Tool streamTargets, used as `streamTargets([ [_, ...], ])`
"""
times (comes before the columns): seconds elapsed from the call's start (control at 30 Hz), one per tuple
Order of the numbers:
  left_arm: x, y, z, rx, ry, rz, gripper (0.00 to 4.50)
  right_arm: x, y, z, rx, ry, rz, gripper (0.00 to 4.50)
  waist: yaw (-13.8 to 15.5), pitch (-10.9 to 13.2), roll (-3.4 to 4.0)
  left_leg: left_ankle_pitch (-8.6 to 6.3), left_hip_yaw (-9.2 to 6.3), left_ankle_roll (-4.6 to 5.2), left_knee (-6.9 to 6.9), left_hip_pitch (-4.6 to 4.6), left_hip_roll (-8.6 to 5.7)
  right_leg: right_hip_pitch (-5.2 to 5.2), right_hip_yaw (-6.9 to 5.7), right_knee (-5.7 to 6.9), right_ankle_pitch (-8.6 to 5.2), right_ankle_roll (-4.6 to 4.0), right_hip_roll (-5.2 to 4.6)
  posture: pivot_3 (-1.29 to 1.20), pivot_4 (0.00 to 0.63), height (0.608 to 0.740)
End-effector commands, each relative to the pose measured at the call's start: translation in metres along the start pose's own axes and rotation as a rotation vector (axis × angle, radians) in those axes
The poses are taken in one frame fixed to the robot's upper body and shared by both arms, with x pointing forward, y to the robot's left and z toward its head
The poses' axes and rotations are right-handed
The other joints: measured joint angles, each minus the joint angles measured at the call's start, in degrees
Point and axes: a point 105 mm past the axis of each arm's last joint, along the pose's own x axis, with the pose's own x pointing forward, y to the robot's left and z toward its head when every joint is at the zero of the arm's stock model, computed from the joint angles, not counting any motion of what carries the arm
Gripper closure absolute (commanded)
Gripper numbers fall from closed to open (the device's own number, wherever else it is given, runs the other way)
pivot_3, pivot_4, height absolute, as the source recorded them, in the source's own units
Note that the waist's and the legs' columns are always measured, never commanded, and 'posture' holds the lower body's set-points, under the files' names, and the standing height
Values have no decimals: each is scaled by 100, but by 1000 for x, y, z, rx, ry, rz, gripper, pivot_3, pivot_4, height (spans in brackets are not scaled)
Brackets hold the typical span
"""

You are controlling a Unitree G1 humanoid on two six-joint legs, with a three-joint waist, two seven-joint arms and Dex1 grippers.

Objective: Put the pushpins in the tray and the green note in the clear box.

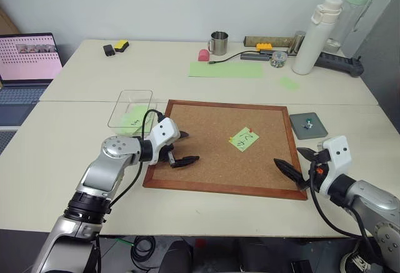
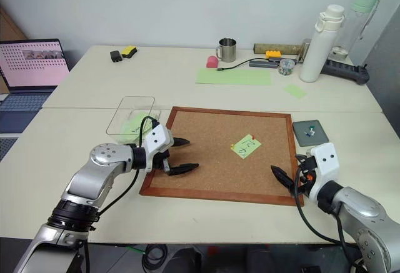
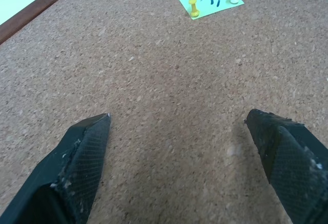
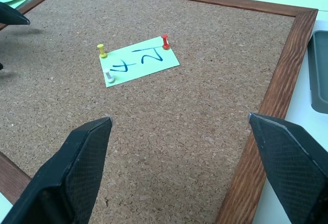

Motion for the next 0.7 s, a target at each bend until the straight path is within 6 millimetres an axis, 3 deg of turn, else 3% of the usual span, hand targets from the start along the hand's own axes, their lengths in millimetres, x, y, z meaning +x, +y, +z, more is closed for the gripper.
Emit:
streamTargets([
  [0.03, -5, 6, 7, 42, -9, 33, 8, -3, -1, 11, -30, -41, -3, 43, 0, 0, 0, 0, 0, 0, 0, 0, 0, 0, 0, 0, 0, 0, 0, 0, 150, 740],
  [0.7, -7, 6, 9, -5, -15, 32, 8, -2, -2, 11, -35, -38, 0, 43, 0, 0, 0, 0, 0, 0, 0, 0, 0, 0, 0, 0, 0, 0, 0, 0, 150, 740],
])
